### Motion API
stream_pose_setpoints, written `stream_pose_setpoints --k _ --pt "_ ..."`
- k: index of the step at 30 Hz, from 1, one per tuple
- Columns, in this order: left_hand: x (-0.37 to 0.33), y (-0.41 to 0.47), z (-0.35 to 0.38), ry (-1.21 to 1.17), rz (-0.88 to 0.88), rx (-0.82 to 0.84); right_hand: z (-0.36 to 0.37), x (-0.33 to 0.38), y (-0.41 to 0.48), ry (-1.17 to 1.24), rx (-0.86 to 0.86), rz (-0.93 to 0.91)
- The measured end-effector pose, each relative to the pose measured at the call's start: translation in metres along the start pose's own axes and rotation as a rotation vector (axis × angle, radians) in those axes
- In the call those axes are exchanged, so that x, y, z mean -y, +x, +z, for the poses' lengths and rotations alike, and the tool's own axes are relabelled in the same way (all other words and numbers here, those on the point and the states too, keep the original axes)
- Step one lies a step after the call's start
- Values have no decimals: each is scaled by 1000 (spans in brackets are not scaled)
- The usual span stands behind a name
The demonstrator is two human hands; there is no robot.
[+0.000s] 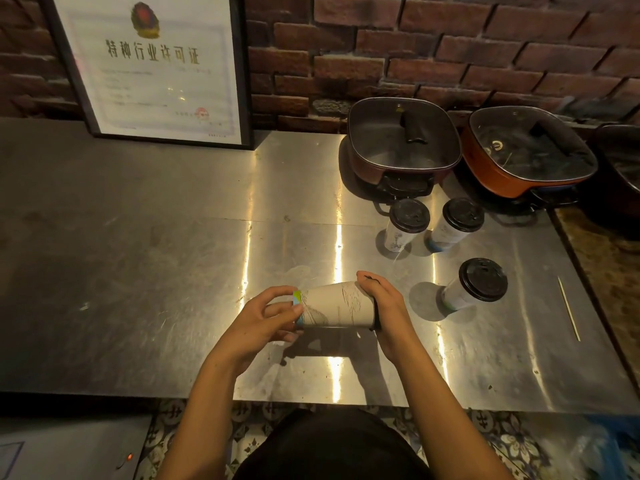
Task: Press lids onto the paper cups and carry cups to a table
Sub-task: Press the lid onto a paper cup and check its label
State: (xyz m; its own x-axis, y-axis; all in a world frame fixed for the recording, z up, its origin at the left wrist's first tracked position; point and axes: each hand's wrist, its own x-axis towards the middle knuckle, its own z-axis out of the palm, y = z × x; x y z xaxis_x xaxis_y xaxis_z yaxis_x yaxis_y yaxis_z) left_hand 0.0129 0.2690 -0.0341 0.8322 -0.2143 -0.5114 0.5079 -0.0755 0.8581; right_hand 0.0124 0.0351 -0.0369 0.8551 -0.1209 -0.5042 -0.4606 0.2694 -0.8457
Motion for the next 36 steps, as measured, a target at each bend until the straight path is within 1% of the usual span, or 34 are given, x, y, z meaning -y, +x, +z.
stream_pose_setpoints --k 3,7,13,18,23,28,33,36 --pt "0 0 -2 23 25 -6 -1 0 0 24 13 13" --pt "-4 0 5 14 -24 -38 0 -1 -2 18 18 19" --pt "2 -4 -3 31 42 25 -2 -2 -1 28 -2 14" --pt "-2 -2 3 -1 -17 -17 0 -4 -3 28 2 13" --pt "4 -4 -3 -23 65 22 1 -3 -4 40 -25 21" --pt "2 -2 3 -39 -11 -17 0 -4 -4 21 -25 24" --pt "4 -6 1 -19 72 1 -3 -4 -4 28 -15 20" --pt "2 -6 4 -47 22 -23 -2 -4 -5 45 -4 22"
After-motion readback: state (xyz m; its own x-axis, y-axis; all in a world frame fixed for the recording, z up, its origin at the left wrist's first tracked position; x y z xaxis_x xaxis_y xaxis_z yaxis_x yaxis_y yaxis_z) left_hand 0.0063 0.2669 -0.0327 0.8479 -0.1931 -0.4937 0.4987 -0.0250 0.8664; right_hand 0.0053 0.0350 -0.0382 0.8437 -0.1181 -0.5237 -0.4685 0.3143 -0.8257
